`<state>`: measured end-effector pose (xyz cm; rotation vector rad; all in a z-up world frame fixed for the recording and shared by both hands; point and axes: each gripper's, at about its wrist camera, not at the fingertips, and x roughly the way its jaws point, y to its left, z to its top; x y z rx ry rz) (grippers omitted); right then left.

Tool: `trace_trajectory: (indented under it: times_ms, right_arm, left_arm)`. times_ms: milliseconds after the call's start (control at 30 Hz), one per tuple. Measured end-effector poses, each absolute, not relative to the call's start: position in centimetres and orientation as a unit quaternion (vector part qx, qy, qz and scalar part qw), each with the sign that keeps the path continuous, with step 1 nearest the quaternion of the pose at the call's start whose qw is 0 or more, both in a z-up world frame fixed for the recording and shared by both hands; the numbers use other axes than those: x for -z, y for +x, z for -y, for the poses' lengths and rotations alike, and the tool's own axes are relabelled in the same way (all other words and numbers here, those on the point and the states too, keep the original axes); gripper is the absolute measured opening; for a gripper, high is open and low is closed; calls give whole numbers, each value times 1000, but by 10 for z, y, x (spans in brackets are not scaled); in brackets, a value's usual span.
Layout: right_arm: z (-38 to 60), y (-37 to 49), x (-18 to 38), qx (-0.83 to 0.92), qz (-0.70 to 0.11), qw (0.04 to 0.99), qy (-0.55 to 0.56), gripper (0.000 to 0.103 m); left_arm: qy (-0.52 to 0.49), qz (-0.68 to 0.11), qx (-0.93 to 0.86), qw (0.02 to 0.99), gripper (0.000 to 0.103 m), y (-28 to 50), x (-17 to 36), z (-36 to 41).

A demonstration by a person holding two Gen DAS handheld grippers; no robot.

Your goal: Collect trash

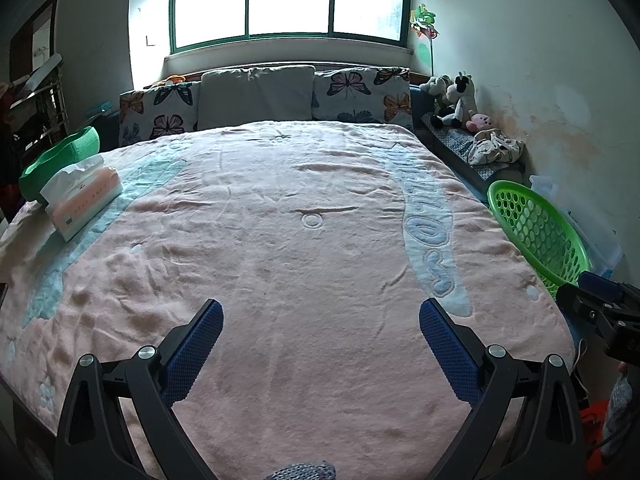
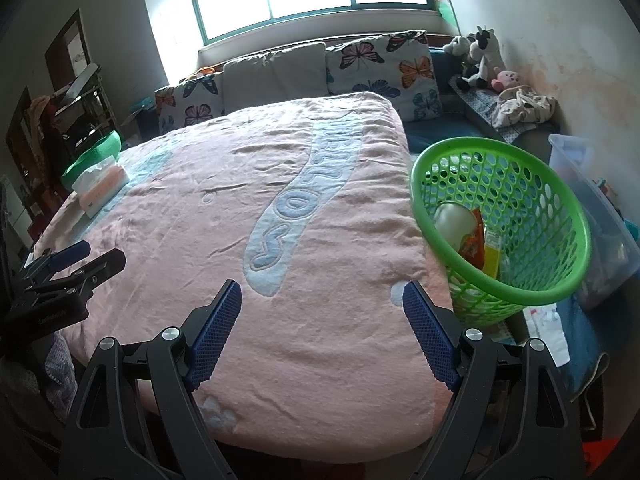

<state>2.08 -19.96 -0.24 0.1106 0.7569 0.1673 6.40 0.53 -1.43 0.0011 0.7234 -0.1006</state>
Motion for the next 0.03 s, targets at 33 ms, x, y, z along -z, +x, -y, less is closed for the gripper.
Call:
trace_trajectory:
  times_ms: [33]
  right_arm:
    - [200,21,2,-82,-369,924,54,83]
  left_arm:
    - [1,-354,48,934,95,64,15,-6]
